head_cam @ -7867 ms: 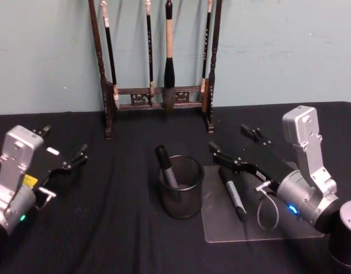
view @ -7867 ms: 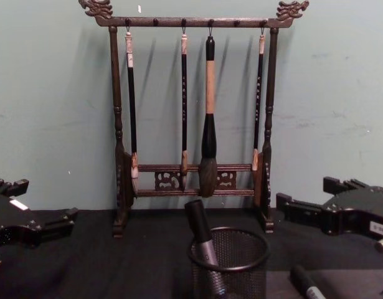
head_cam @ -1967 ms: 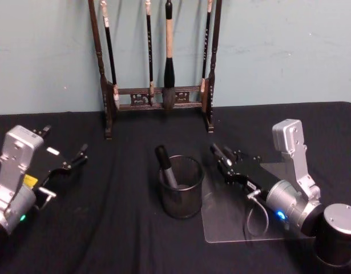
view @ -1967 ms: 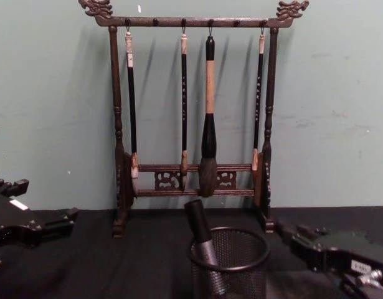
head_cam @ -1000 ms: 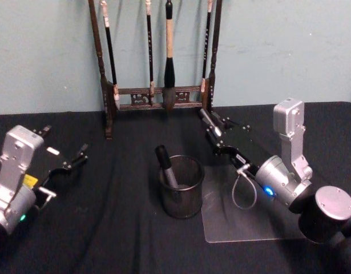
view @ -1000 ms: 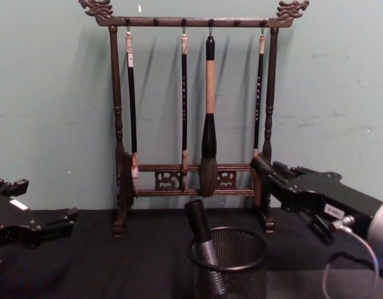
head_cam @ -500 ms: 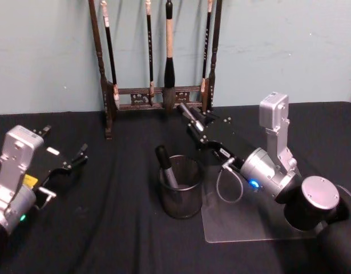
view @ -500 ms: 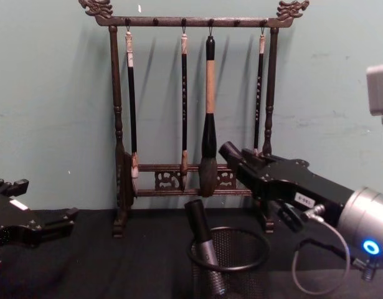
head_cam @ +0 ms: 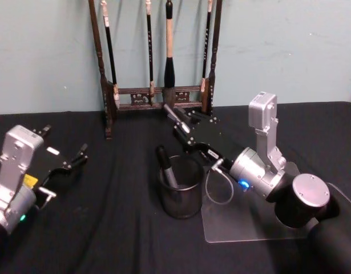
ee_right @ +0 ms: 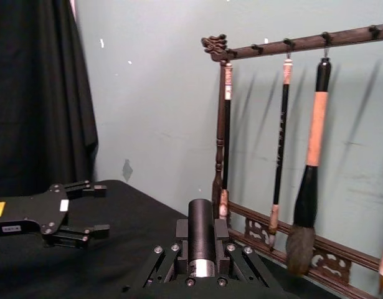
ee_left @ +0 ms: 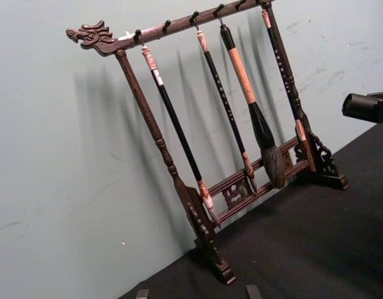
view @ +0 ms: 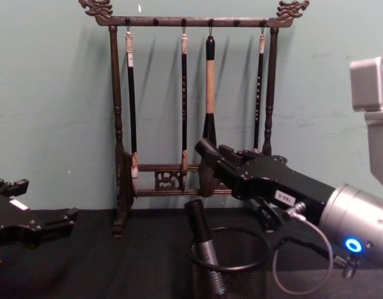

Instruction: Pick up the water-based marker from the table and place it into the pen holder.

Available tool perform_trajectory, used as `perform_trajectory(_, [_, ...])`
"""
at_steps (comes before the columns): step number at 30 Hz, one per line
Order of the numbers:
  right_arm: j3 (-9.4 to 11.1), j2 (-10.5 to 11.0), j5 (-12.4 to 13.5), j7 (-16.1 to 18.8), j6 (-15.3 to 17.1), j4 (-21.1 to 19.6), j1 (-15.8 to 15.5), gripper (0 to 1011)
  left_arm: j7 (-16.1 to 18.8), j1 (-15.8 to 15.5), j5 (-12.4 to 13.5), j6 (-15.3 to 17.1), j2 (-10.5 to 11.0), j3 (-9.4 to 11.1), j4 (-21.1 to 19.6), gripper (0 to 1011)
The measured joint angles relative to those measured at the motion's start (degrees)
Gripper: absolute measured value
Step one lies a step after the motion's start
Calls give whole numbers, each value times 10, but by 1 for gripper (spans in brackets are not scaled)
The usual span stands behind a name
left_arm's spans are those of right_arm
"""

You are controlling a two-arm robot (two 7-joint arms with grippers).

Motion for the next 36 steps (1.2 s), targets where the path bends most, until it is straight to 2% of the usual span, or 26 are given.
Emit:
perform_trajectory(23, [-35,8,0,20,6,-8,6,250,0,0,0,0,0,0,0,1009])
perform_trajectory(36, [-41,18,1,24,12,-21,-1,250,0,0,0,0,0,0,0,1009])
